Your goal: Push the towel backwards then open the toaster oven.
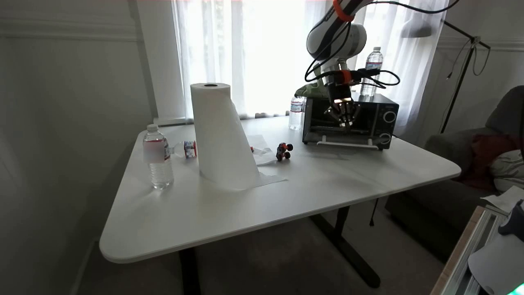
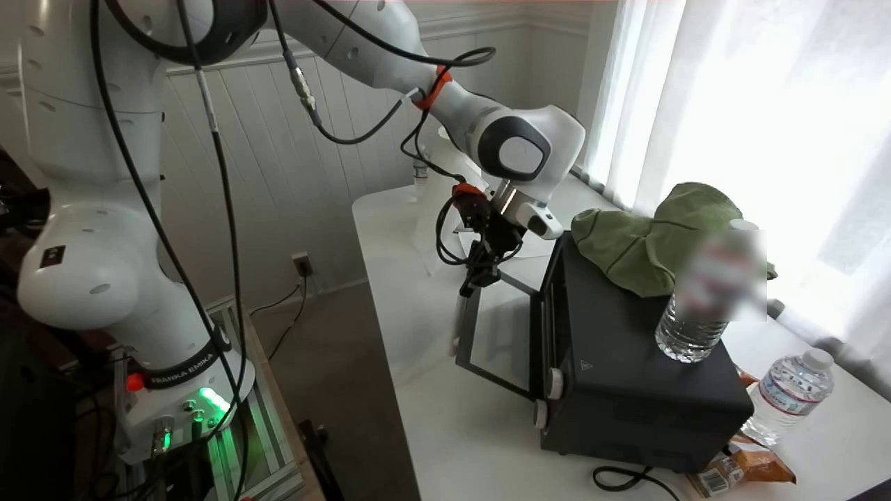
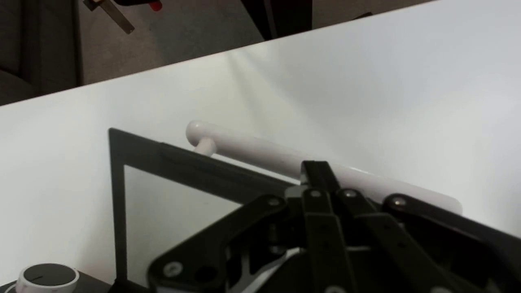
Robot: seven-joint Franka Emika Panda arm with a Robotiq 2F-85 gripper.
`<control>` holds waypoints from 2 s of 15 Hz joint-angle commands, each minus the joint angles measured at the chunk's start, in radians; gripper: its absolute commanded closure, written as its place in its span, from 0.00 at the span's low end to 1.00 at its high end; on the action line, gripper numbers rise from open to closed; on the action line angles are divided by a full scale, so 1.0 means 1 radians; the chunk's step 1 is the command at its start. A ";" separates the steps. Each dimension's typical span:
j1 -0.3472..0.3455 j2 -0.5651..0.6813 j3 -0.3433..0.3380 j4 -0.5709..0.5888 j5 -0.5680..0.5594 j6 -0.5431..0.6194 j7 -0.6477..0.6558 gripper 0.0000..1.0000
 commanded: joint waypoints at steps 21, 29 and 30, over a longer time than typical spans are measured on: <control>-0.043 -0.380 -0.059 -0.200 0.019 0.389 0.136 0.46; -0.067 -0.643 -0.057 -0.417 -0.079 0.422 0.179 0.00; -0.075 -0.671 -0.054 -0.444 -0.095 0.434 0.191 0.00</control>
